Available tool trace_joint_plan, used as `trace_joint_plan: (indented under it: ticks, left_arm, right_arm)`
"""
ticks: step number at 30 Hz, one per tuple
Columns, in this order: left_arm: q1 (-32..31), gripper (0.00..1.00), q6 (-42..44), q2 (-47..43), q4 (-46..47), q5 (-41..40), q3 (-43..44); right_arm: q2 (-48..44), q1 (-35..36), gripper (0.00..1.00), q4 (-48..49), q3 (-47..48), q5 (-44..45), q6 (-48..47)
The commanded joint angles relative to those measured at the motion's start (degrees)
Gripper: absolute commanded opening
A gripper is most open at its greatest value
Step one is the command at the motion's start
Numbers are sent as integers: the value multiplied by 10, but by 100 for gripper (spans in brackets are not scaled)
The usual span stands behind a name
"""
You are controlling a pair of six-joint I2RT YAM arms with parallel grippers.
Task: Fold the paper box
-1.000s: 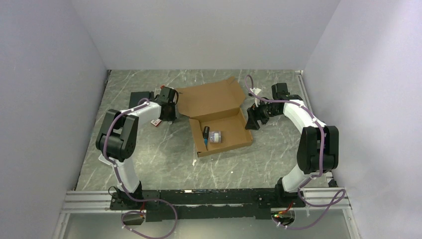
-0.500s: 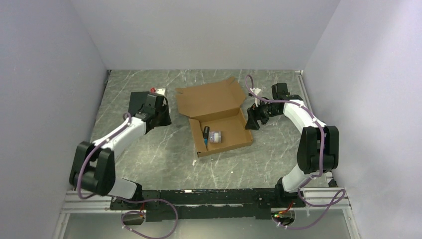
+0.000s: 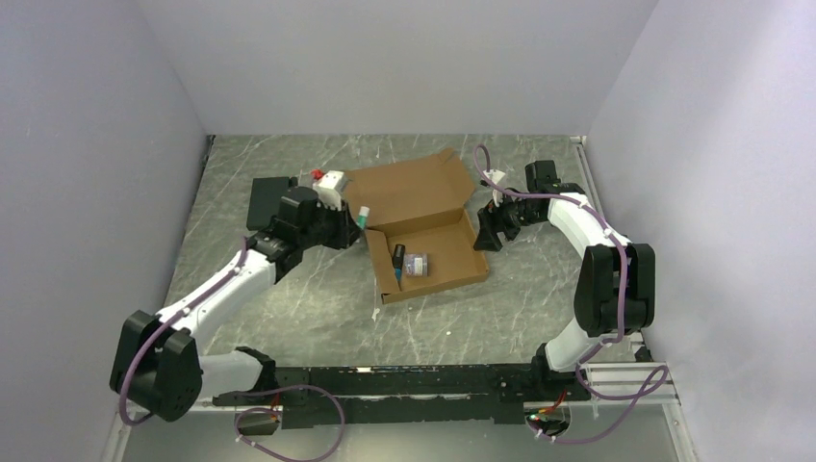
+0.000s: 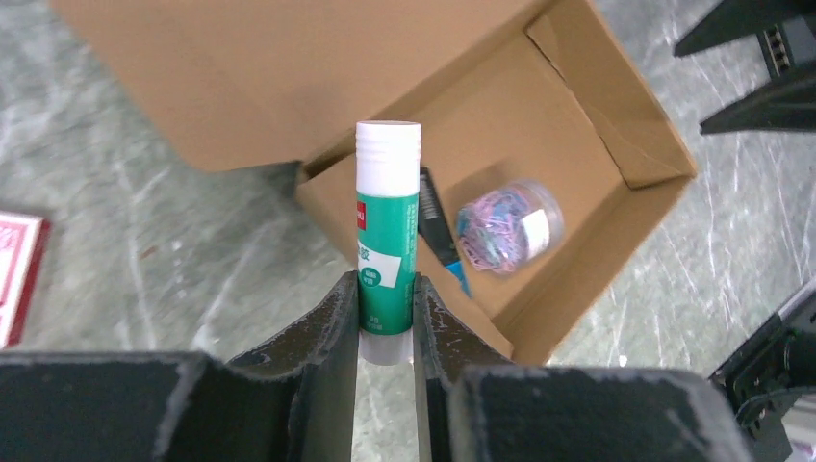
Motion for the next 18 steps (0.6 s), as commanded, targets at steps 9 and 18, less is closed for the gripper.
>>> trace_joint_plan:
  ticks: [9,18]
  left_arm:
    - [-137,2,87,151,-14,-41,147]
    - [-195,18,178,313,-81,-80,292]
  right_arm:
    - [-24,-2,78,-3,14,-22,-18]
    - [-28,-2,78,-4,14,-21,-21]
